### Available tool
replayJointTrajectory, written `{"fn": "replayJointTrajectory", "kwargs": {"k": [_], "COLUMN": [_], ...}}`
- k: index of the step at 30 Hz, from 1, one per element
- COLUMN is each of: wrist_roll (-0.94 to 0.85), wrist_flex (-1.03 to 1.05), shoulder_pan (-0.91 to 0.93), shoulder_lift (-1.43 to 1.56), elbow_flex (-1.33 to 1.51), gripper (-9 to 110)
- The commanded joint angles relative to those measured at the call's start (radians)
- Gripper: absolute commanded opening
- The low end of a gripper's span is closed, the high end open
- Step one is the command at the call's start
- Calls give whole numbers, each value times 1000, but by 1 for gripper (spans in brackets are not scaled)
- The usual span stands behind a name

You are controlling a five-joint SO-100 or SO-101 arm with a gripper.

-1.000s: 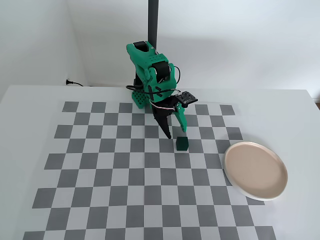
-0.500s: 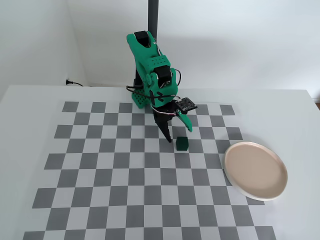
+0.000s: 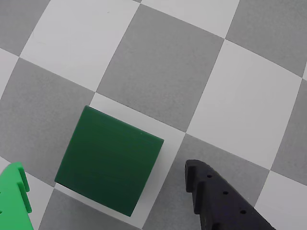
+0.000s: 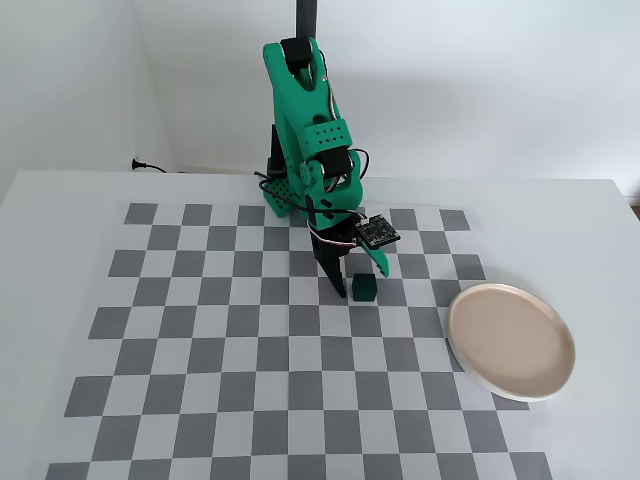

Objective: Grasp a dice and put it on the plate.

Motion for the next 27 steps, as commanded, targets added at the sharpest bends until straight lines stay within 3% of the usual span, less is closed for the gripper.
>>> {"fn": "replayJointTrajectory", "kwargs": {"k": [1, 15, 27], "wrist_roll": [2, 6, -23], "wrist_flex": [-44, -181, -118], "shoulder_pan": [-5, -28, -37], "shoulder_lift": [-48, -373, -379], "elbow_flex": [-97, -166, -170], "gripper": [30, 29, 25]}}
